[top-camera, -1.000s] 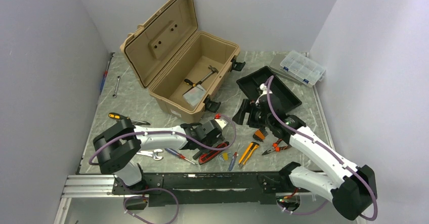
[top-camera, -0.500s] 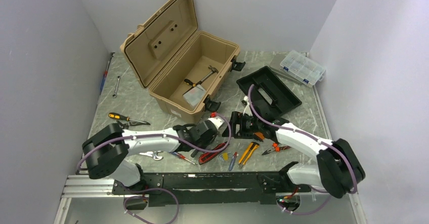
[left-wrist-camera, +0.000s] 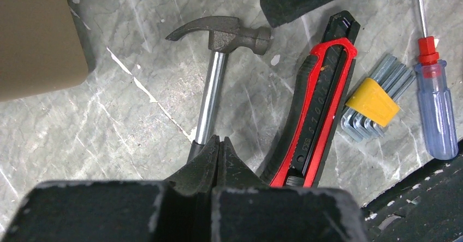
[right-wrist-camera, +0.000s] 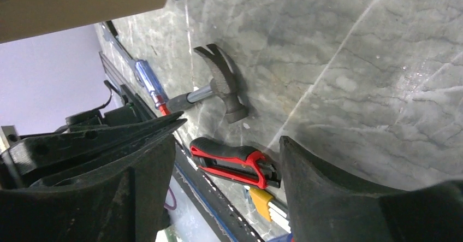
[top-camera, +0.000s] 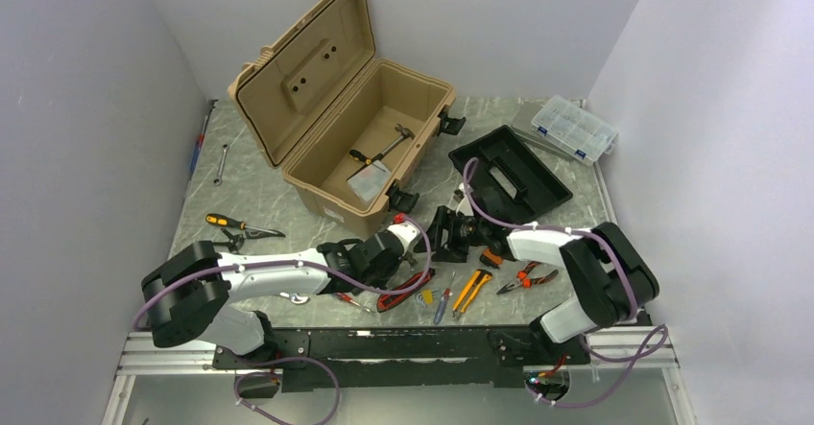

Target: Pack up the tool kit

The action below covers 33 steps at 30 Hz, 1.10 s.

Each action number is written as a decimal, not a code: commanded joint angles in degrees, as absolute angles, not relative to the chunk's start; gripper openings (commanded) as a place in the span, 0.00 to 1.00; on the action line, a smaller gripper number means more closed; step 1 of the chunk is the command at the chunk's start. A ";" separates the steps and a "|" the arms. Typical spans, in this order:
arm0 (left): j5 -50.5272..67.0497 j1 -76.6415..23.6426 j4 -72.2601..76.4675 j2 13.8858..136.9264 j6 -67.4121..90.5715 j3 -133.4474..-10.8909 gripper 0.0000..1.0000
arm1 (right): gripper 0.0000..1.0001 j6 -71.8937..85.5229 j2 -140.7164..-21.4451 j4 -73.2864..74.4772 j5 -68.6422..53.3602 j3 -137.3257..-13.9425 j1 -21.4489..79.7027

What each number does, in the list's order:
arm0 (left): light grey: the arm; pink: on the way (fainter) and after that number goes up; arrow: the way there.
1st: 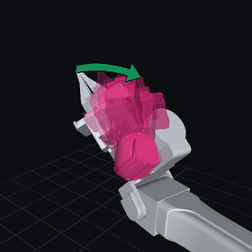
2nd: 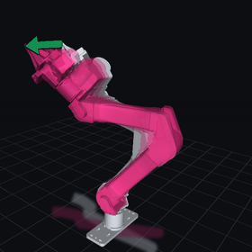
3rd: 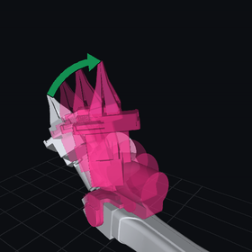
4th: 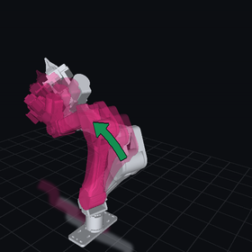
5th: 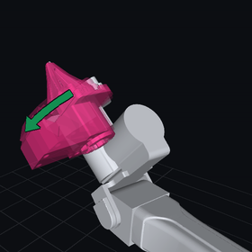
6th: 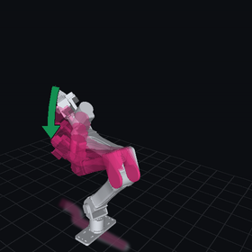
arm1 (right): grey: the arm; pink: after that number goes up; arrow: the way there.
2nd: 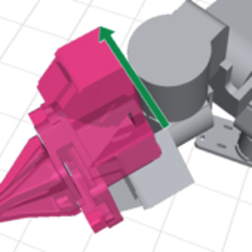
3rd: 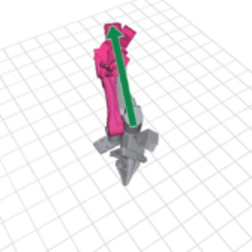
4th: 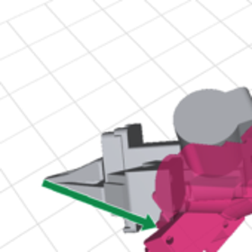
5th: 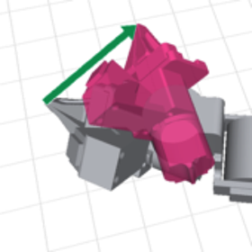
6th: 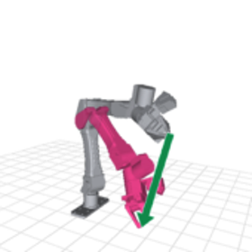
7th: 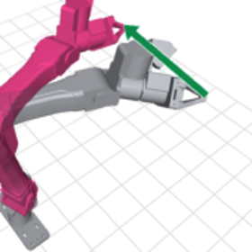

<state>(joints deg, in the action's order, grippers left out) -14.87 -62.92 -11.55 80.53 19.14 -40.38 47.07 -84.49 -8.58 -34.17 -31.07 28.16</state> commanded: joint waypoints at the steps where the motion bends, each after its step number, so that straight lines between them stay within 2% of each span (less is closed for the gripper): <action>1: -15.85 -62.93 -10.85 80.32 19.73 -40.36 0.00 | 0.69 49.27 -87.60 -12.19 -35.31 -33.19 28.63; 2: -16.42 -62.93 -11.61 79.67 19.89 -40.42 0.00 | 0.68 48.37 -88.07 -10.54 -34.89 -34.01 28.91; 3: -16.97 -62.96 -12.61 78.94 19.94 -40.51 0.04 | 0.68 47.55 -88.56 -9.48 -34.64 -34.68 29.08; 9: -16.11 -61.52 -18.61 75.42 18.84 -40.08 0.44 | 0.66 46.24 -90.36 -9.16 -35.71 -35.27 29.30; 12: -12.97 -60.08 -19.64 74.91 17.89 -38.79 0.53 | 0.65 46.19 -90.90 -9.36 -35.99 -35.41 29.36; 15: -10.12 -59.46 -20.64 75.13 17.56 -38.29 0.58 | 0.64 45.99 -91.22 -9.24 -36.04 -35.60 29.48; 20: -8.98 -58.94 -21.71 78.03 18.17 -39.30 0.57 | 0.64 45.78 -91.74 -8.55 -35.86 -36.21 30.03; 27: -6.96 -57.49 -22.23 86.80 17.50 -42.27 0.48 | 0.64 45.83 -92.11 -8.89 -36.13 -36.39 30.29; 29: -7.19 -57.19 -23.28 88.98 17.68 -43.56 0.36 | 0.64 45.86 -92.11 -8.86 -36.24 -36.33 30.44; 30: -7.23 -57.14 -23.66 89.86 17.65 -44.04 0.28 | 0.63 45.92 -92.19 -8.94 -36.34 -36.23 30.48; 32: -6.78 -57.13 -23.90 91.32 17.10 -44.82 0.05 | 0.63 46.17 -92.27 -9.46 -36.48 -35.87 30.66; 33: -6.49 -57.19 -23.87 91.80 16.86 -45.14 0.00 | 0.63 46.43 -92.40 -9.90 -36.74 -35.66 30.63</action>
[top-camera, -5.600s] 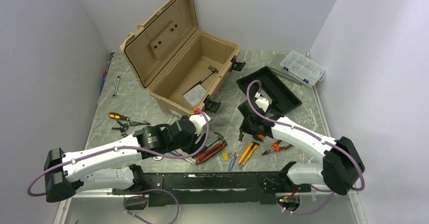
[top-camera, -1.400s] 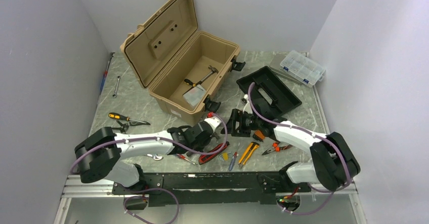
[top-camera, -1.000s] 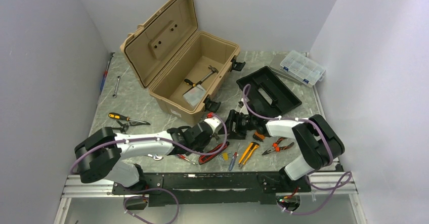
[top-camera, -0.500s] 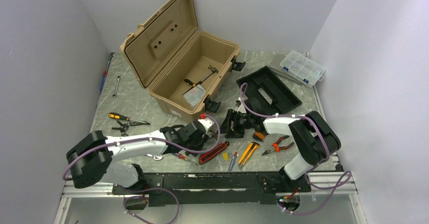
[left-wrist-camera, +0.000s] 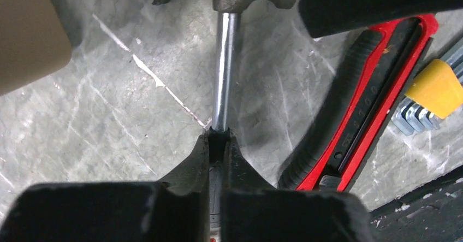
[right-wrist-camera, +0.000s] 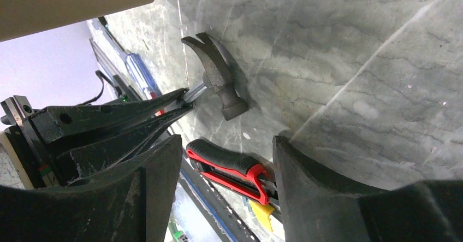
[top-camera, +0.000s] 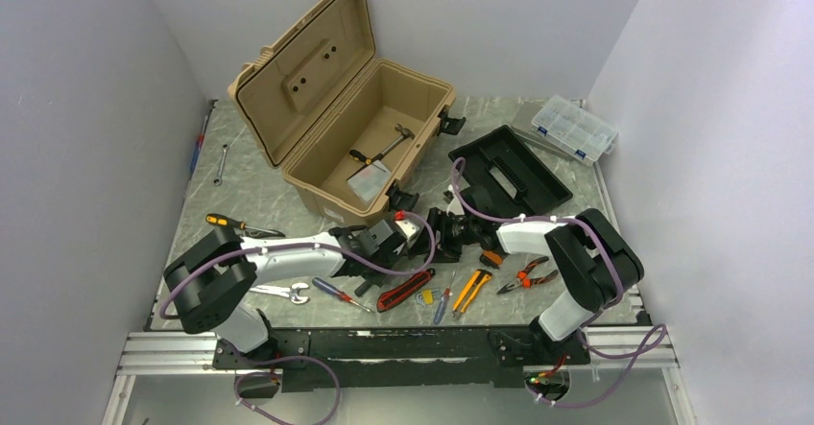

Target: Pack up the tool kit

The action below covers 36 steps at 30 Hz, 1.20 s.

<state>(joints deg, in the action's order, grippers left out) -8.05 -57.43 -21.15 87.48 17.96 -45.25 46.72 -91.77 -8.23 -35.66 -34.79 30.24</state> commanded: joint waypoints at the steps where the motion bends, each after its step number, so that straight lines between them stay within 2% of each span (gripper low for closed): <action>1: -6.24 -57.30 -23.81 92.22 16.69 -45.31 0.00 | 0.63 46.56 -92.58 -10.15 -36.94 -35.60 30.67; 8: -10.19 -59.24 -18.20 85.09 16.64 -40.85 0.00 | 0.63 47.61 -94.99 -12.72 -38.83 -36.06 30.67; 12: -8.55 -59.24 -12.51 79.42 16.86 -36.93 0.00 | 0.63 50.38 -97.86 -17.19 -41.46 -36.36 30.68; 15: -7.72 -59.26 -12.37 79.54 17.02 -36.90 0.00 | 0.59 51.63 -100.00 -18.14 -42.00 -37.79 31.16; 27: -6.74 -59.17 -9.38 75.43 17.79 -35.62 0.00 | 0.56 51.93 -102.27 -17.97 -41.09 -39.43 33.73; 36: -5.91 -58.17 -9.78 75.68 17.70 -38.20 0.00 | 0.60 46.41 -97.05 -7.27 -34.59 -41.13 33.60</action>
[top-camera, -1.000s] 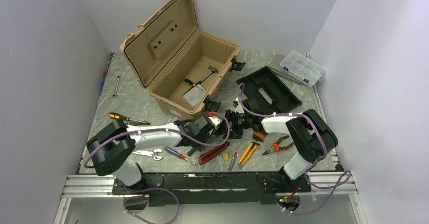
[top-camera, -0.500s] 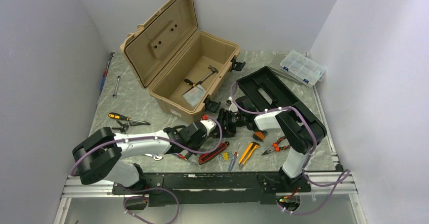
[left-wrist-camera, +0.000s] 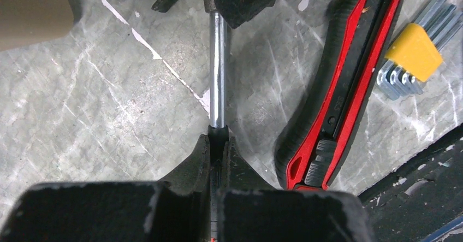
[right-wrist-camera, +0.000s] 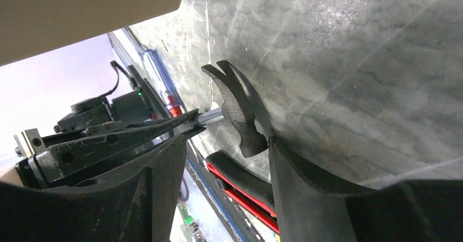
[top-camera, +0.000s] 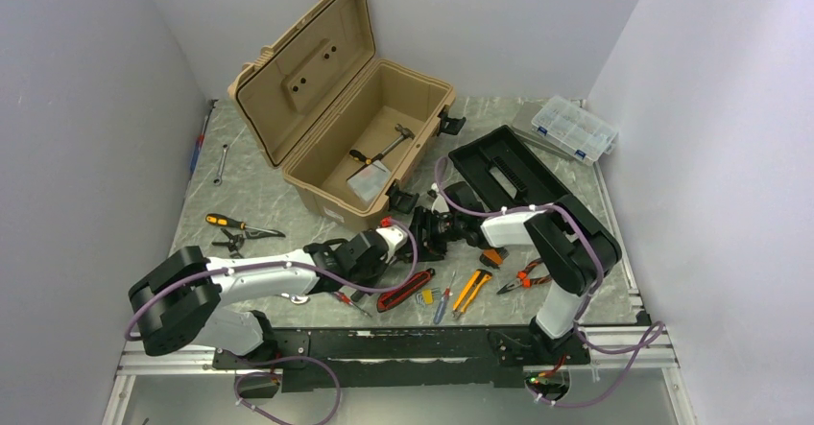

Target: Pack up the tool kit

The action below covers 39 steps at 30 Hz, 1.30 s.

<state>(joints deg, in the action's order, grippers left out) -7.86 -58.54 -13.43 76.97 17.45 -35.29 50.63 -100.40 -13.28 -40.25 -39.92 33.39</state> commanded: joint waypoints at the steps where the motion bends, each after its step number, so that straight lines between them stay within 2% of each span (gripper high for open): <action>1: -5.96 -58.00 -10.00 75.65 17.68 -38.42 0.00 | 0.60 46.00 -96.46 -6.57 -34.09 -41.10 33.52; 10: -5.47 -56.81 -11.71 75.32 17.58 -40.28 0.00 | 0.70 45.17 -94.72 -4.95 -31.19 -38.44 33.42; 18: -4.75 -56.60 -11.62 75.94 17.90 -40.78 0.00 | 0.73 48.95 -95.16 -9.44 -32.46 -36.97 33.84; 23: -6.64 -56.59 -12.89 76.90 18.36 -41.45 0.01 | 0.73 48.28 -95.09 -7.43 -30.69 -38.12 33.93; 27: -9.87 -56.62 -20.51 80.85 18.08 -45.38 0.39 | 0.73 47.52 -93.70 -5.75 -29.48 -38.44 33.93; 31: -8.39 -57.50 -20.50 82.49 17.46 -46.13 0.54 | 0.72 46.98 -92.96 -4.58 -28.78 -38.51 33.35; 35: -7.93 -57.91 -21.76 84.35 17.79 -47.19 0.61 | 0.71 46.95 -91.74 -4.61 -28.64 -37.40 31.97; 39: -8.11 -57.93 -20.55 86.73 18.41 -48.90 0.56 | 0.71 46.69 -89.80 -4.13 -27.39 -36.17 30.94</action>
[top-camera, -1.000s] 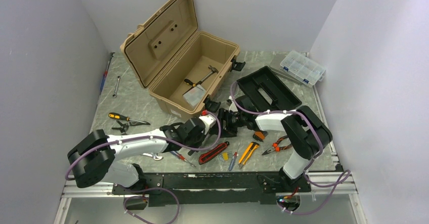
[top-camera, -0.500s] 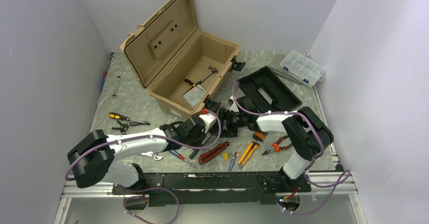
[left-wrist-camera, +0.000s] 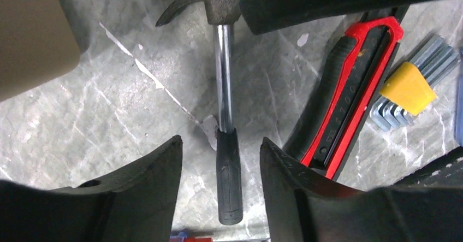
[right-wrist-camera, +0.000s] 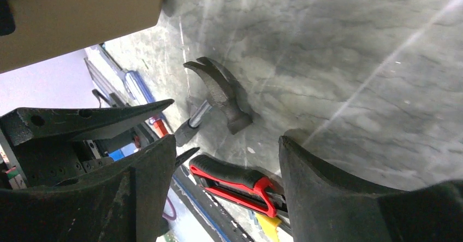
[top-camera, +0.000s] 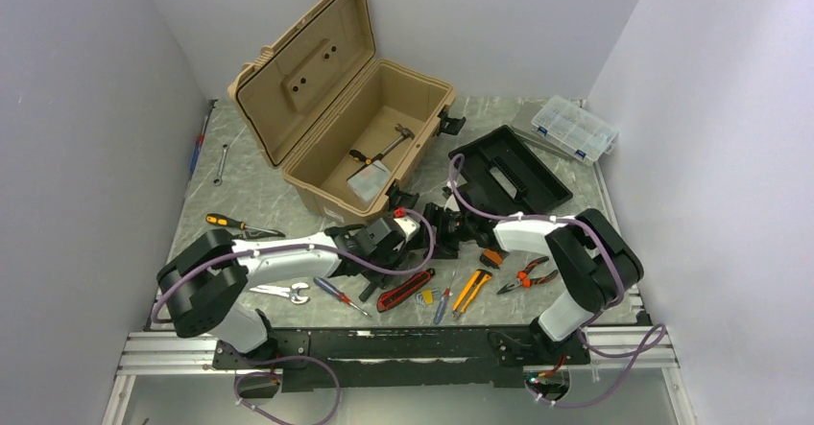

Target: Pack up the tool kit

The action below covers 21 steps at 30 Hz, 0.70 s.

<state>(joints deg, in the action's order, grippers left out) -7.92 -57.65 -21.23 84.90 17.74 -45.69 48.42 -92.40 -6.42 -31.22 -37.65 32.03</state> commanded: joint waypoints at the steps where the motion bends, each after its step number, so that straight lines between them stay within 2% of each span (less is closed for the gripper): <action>1: -8.21 -57.98 -19.92 87.53 18.53 -49.37 0.54 | 0.71 46.72 -89.48 -4.14 -27.22 -35.94 30.59; 8: -10.97 -58.03 -19.52 95.55 19.30 -53.69 0.38 | 0.70 46.63 -85.60 -3.53 -26.64 -34.21 28.63; 12: -10.83 -57.88 -17.68 98.17 20.48 -52.82 0.32 | 0.70 46.48 -84.15 -3.34 -26.59 -33.40 27.96; 14: -11.33 -57.81 -17.41 99.69 21.00 -52.74 0.17 | 0.69 46.62 -83.67 -3.55 -26.61 -32.95 27.62; 15: -11.59 -57.81 -17.54 100.44 21.16 -52.80 0.05 | 0.69 46.71 -83.51 -3.76 -26.74 -32.64 27.48; 16: -12.10 -57.83 -17.68 101.02 21.44 -52.71 0.00 | 0.69 46.75 -83.37 -3.92 -26.77 -32.40 27.33; 21: -13.75 -58.05 -15.10 98.09 22.23 -49.70 0.00 | 0.70 45.90 -84.25 -5.20 -28.73 -32.38 27.12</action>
<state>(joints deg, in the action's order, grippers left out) -11.92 -58.41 -17.41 96.68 20.82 -53.76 47.33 -84.77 -3.33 -27.42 -32.38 27.46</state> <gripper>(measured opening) 0.033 0.695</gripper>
